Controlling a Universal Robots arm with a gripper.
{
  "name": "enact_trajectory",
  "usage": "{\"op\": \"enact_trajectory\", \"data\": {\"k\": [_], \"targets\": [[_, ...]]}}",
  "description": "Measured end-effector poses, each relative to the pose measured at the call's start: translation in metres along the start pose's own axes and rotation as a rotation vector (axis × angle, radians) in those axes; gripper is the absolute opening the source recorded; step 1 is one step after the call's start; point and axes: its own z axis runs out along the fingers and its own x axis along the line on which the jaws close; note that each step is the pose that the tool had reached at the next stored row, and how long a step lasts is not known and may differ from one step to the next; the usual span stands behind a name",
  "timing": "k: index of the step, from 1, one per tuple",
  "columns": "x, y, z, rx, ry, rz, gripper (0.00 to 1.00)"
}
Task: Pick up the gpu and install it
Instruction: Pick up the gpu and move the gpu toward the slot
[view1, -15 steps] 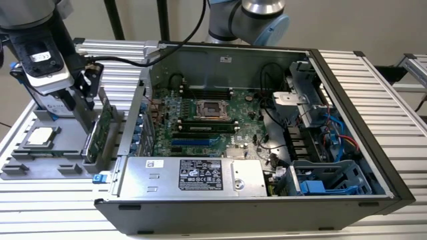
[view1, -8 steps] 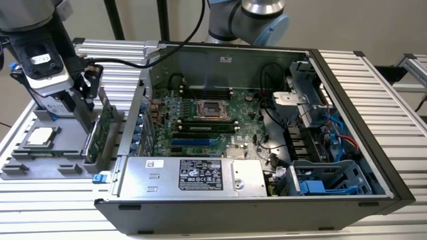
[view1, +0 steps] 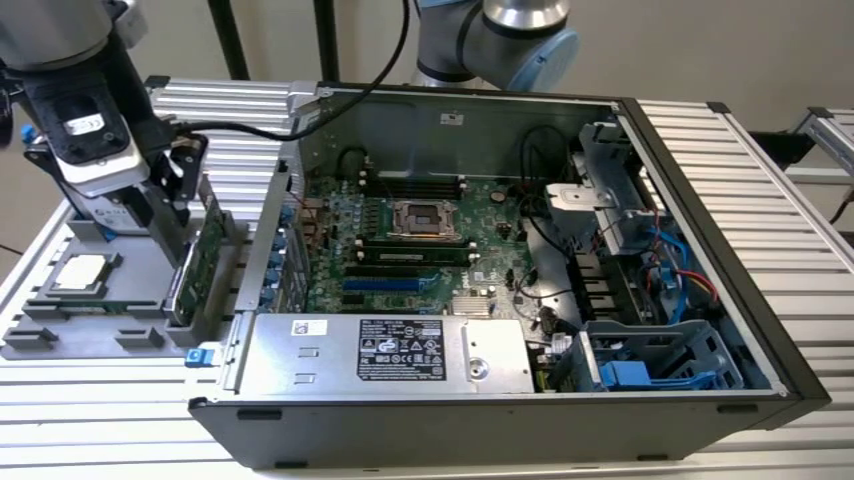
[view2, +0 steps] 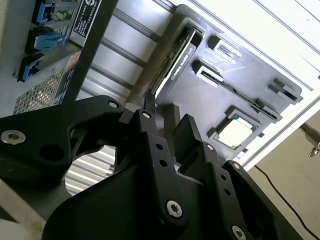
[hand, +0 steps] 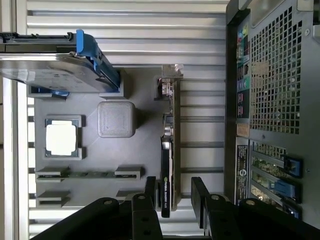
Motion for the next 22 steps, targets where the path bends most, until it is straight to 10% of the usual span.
{"op": "enact_trajectory", "data": {"k": [22], "targets": [[0.0004,-0.0005,0.0134,0.0303,0.0065,-0.001,1.0]]}}
